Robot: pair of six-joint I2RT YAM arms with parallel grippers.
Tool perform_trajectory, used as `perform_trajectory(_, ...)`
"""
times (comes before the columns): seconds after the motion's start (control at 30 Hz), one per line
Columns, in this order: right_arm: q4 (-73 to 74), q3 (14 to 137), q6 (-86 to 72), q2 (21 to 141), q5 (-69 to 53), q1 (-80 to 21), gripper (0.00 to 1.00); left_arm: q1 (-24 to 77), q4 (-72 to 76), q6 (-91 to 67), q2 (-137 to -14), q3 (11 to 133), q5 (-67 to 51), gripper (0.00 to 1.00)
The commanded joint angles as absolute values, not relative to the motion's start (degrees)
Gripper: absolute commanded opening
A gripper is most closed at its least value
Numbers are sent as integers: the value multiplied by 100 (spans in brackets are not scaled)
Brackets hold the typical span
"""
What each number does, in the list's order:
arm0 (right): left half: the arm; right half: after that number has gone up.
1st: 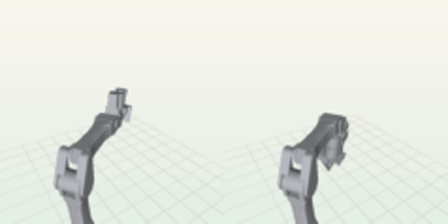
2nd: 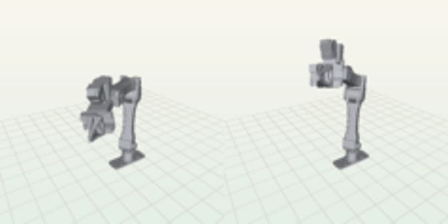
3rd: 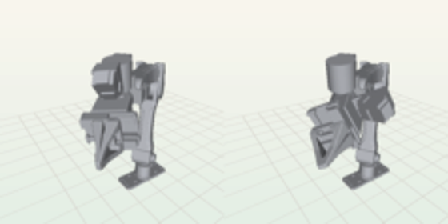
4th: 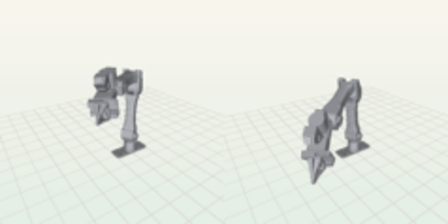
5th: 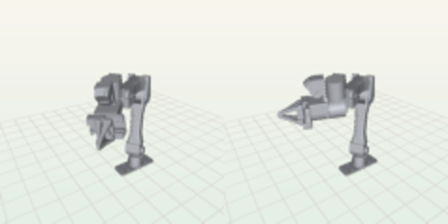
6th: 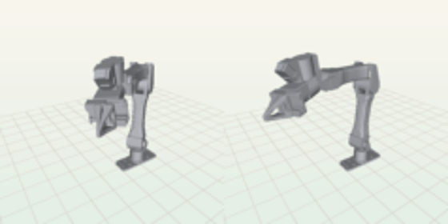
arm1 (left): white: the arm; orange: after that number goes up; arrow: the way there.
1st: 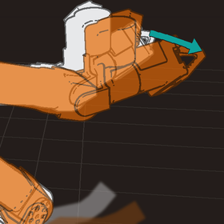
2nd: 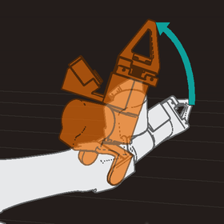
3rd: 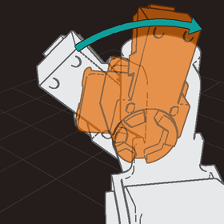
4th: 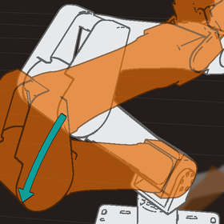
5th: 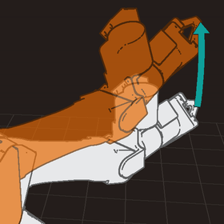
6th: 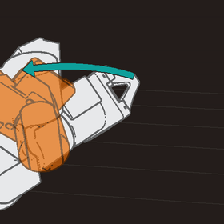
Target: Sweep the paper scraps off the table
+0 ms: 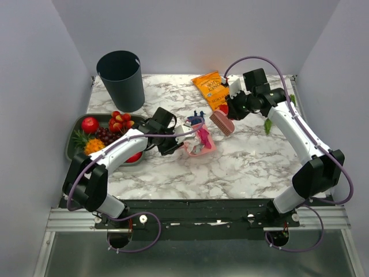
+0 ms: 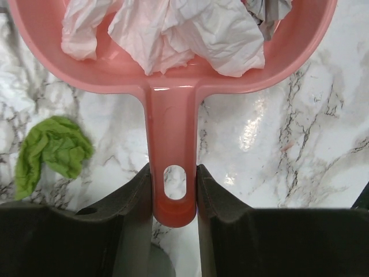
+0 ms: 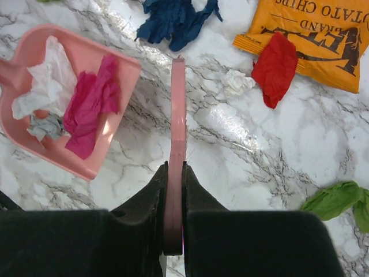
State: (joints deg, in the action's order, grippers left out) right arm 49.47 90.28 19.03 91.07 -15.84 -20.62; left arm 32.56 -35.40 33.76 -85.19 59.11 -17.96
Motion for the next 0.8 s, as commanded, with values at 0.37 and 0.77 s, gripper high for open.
perform_trajectory(0.37,4456,8192,1881,8701,-1450,-2030,0,2409,-4236,2303,-8297,7908,-2145,0)
perform_trajectory(0.77,4403,8077,1872,8718,-1591,-2021,0,1407,-4877,1811,-8753,9746,-1916,0)
